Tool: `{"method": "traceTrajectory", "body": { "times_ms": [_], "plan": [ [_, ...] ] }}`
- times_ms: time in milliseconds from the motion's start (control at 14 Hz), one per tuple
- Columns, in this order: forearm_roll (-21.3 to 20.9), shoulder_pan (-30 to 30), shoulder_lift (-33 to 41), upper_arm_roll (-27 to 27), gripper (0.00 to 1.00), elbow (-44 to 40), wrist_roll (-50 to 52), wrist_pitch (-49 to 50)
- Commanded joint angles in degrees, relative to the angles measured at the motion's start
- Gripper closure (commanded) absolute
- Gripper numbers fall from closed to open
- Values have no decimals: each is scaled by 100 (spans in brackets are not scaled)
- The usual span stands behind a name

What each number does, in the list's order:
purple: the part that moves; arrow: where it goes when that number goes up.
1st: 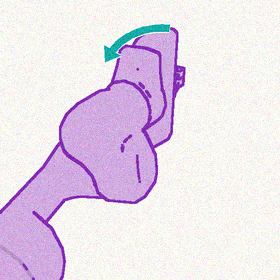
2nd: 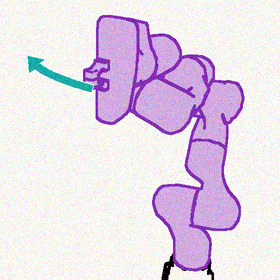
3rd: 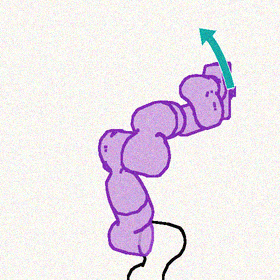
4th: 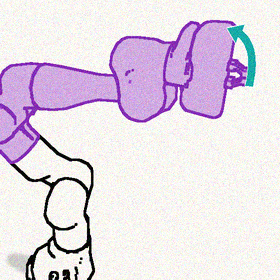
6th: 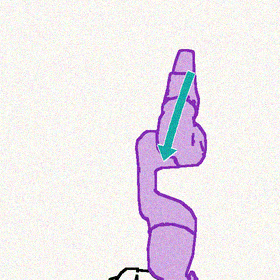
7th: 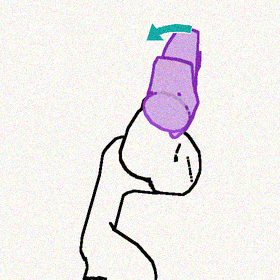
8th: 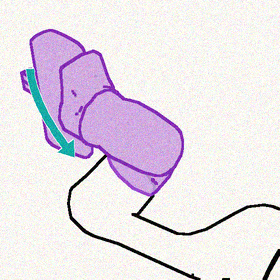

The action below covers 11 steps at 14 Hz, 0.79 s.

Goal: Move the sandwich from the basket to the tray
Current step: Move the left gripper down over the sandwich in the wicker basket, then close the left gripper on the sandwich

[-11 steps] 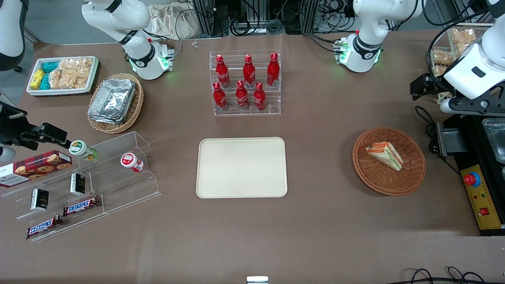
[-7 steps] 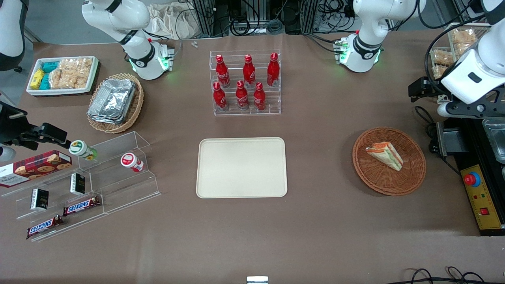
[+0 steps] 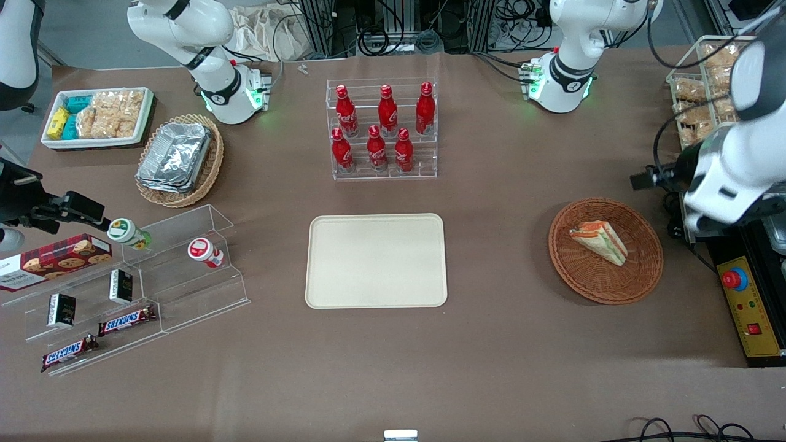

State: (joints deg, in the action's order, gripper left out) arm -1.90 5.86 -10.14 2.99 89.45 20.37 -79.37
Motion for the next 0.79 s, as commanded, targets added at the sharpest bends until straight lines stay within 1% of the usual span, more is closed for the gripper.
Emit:
{"method": "traceTrajectory", "body": {
  "times_ms": [0, 143, 214, 357, 500, 714],
  "plan": [
    [102, -225, -206, 8, 0, 764, 762, -927],
    [93, -225, -784, -9, 0, 934, 1991, -1561],
    [93, -216, -1048, -9, 0, 951, 2302, -1755],
    [120, -234, -1322, -10, 0, 1091, 2410, -2081],
    [390, -365, -1332, -9, 0, 1529, 2410, -2651],
    [454, -366, -1306, -1, 0, 2092, 2419, -3039]
  ]
}}
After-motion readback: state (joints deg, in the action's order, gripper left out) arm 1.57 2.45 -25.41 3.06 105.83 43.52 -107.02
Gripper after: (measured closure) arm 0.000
